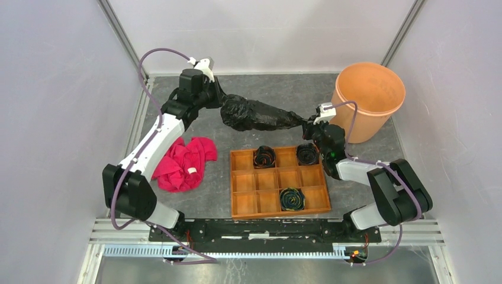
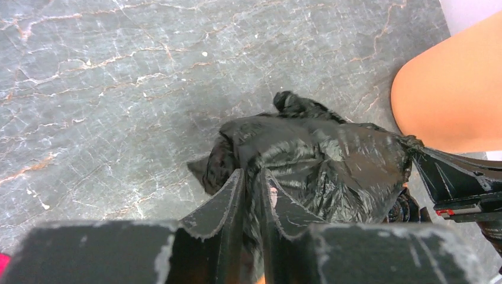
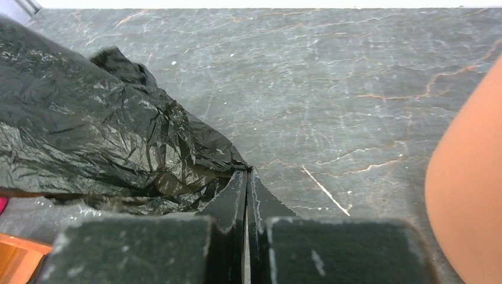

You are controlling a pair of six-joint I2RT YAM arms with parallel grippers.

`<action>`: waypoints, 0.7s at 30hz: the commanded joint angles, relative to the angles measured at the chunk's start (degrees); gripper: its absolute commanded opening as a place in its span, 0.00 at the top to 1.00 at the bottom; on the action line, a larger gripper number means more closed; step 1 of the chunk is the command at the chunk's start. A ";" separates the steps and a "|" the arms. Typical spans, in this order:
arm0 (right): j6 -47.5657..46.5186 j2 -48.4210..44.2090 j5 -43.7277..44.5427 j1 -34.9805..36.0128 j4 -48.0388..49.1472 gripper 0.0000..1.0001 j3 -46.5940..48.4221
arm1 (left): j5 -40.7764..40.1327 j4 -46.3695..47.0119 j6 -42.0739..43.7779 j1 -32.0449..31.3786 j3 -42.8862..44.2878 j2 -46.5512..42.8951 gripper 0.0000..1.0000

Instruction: Put the trash bags into the trash bin

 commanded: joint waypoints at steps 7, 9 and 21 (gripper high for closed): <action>-2.95 0.68 -5.16 0.05 1.02 0.80 2.86 | 10.94 -1.24 -2.66 -0.22 4.08 1.82 0.85; -3.21 0.53 -4.96 0.06 0.38 0.86 3.17 | 12.60 -0.96 -6.40 -0.35 4.17 0.36 0.89; -1.78 1.00 -7.56 0.10 0.08 0.91 3.26 | 7.53 2.71 -14.16 -2.49 -18.43 -8.57 0.00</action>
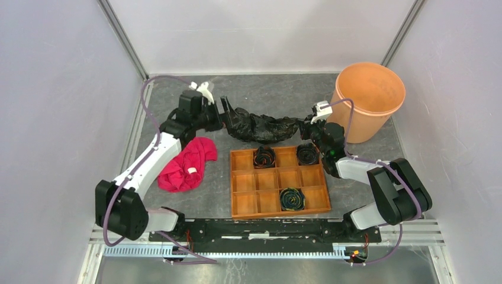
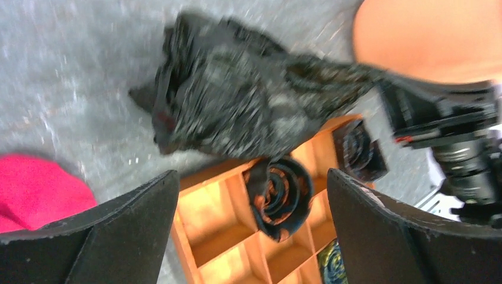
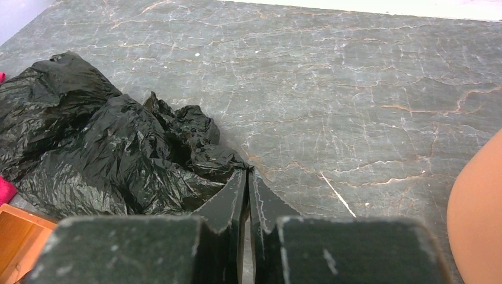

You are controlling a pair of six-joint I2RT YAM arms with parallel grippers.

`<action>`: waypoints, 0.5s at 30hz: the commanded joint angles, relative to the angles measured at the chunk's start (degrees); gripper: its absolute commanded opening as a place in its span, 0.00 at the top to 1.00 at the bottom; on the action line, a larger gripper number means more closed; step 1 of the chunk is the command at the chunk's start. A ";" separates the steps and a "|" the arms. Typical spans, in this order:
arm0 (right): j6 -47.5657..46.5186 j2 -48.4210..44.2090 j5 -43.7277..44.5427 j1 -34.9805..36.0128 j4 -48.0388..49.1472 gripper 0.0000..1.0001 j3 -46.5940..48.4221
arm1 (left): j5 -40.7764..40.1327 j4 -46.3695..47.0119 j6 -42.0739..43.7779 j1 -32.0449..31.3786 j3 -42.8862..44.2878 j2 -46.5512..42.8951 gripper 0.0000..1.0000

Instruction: Put the trash bags into the trash bin

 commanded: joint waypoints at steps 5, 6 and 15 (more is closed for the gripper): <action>-0.02 -0.67 -2.32 0.16 2.26 0.91 0.66 | -3.85 5.11 -3.84 -1.85 -6.19 7.04 0.00; -0.40 -0.79 -2.34 0.13 2.16 0.91 0.65 | -4.40 6.21 -3.72 -1.89 -5.71 8.87 0.01; -2.24 -0.31 -3.48 0.18 0.17 0.93 1.88 | -5.38 5.74 -3.72 -1.72 7.57 16.36 0.77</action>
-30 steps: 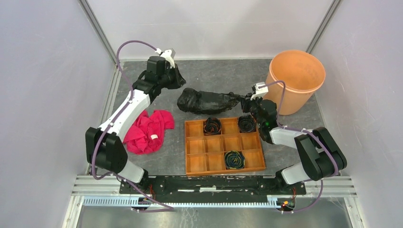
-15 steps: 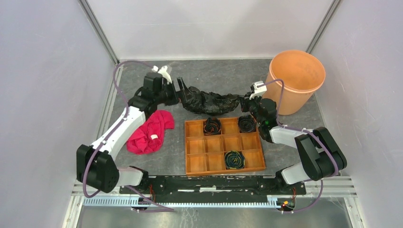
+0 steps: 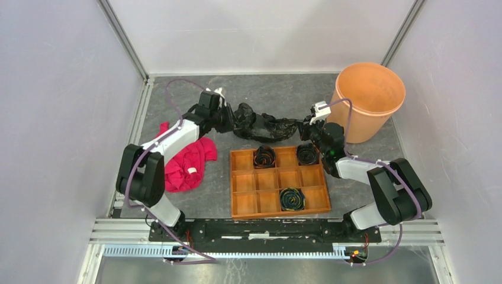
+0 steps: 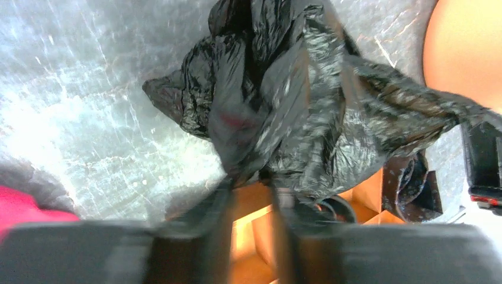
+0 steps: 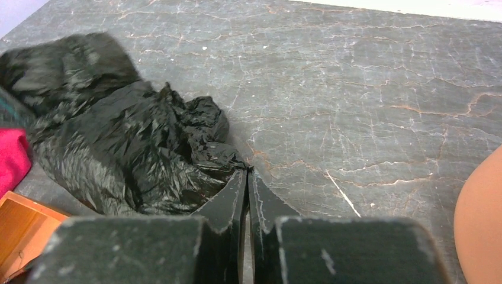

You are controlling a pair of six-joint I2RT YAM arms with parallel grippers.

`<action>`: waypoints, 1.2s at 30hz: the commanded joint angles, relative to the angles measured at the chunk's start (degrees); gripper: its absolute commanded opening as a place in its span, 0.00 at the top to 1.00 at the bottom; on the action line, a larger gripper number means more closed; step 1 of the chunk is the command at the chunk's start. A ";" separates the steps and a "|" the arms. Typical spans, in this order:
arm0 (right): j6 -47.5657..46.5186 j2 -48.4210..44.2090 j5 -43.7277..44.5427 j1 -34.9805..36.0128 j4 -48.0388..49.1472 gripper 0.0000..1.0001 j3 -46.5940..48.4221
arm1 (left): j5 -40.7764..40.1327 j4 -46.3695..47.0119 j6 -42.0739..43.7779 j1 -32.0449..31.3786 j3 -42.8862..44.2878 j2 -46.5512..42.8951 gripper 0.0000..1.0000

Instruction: Put the trash bags into the trash bin

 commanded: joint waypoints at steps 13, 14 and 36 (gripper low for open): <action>0.98 1.09 -8.17 1.52 2.96 0.84 2.74 | -5.45 -8.50 -10.99 -0.05 10.92 -21.97 0.98; 1.13 1.38 -8.43 1.65 3.05 0.82 2.88 | -5.34 -8.54 -12.00 -0.06 11.74 -21.33 0.98; -11.97 4.31 -0.60 3.20 -10.74 0.30 10.31 | -16.24 -21.42 10.10 1.79 39.68 7.51 0.05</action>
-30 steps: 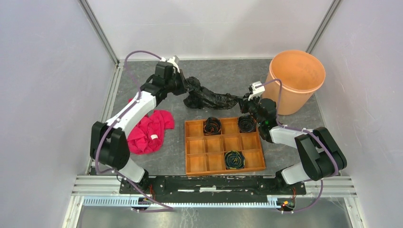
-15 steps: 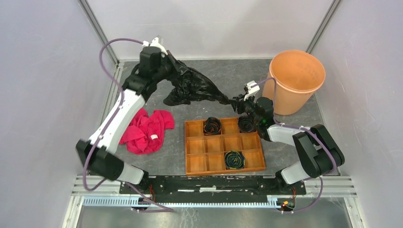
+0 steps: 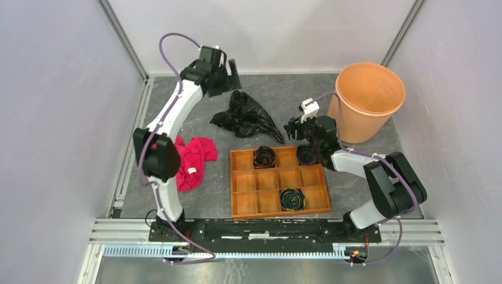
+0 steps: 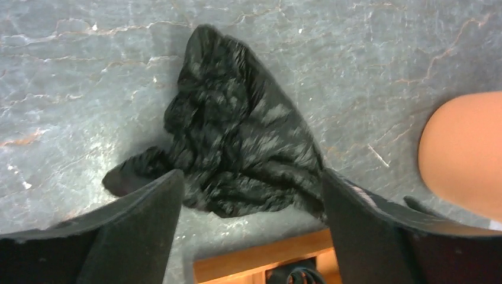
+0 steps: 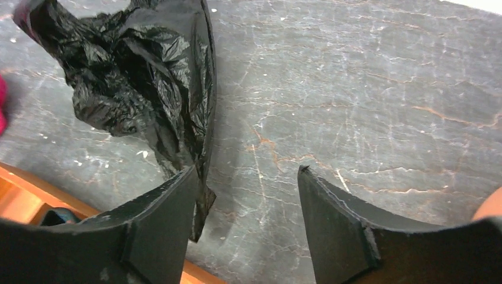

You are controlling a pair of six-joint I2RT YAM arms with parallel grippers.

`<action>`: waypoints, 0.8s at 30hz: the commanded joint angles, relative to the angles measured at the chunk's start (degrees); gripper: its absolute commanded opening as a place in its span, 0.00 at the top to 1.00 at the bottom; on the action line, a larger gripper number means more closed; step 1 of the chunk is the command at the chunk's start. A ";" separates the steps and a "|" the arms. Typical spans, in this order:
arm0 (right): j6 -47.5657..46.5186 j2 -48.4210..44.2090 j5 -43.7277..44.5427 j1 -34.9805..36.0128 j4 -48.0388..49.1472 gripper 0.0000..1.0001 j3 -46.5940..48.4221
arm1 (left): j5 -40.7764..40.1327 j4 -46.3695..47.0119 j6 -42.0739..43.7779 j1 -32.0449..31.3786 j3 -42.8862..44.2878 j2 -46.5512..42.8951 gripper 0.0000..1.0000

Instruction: Put the trash bags into the trash bin

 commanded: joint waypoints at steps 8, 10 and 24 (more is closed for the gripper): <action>-18.65 11.97 13.11 9.67 -12.06 0.22 21.15 | -10.19 13.00 11.49 -1.05 -24.19 -20.31 0.02; -19.76 15.69 14.13 10.81 -13.97 0.22 25.61 | -10.10 12.77 11.49 -1.05 -24.14 -20.37 0.02; -26.22 33.03 12.59 13.59 -22.22 0.27 45.63 | -10.86 10.96 9.41 -0.76 -23.05 -18.60 0.01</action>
